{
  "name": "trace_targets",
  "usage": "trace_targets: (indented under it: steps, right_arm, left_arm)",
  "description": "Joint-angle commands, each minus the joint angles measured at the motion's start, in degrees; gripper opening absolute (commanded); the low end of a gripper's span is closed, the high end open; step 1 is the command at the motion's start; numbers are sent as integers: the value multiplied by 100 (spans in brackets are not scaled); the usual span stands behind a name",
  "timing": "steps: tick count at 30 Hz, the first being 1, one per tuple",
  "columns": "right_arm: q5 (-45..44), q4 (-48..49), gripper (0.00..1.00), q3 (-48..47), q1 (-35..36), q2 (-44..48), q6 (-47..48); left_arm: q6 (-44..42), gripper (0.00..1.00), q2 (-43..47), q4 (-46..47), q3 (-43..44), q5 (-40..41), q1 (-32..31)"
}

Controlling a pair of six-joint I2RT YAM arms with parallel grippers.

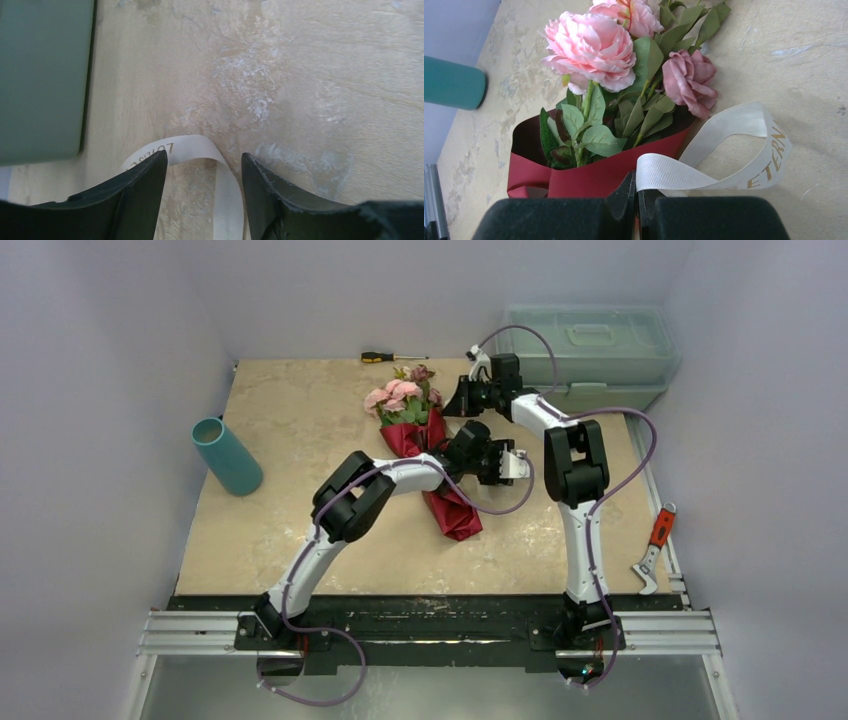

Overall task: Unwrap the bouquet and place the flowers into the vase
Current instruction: Untie the ribbon from the wrapping paper.

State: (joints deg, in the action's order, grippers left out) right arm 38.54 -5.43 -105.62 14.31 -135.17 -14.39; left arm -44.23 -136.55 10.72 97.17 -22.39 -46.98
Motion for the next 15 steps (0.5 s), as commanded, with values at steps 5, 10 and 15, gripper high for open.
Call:
trace_targets:
  steps: [5,10,15]
  right_arm:
    - [171,-207,4,-392,-142,-152,92]
    - [265,-125,4,-328,-139,-154,7]
    - [293,-82,4,-236,-139,-91,7]
  left_arm:
    - [-42,42,-408,-450,162,707,-39]
    - [-5,15,-381,-632,109,477,-35]
    - [212,0,461,-328,-492,-155,20]
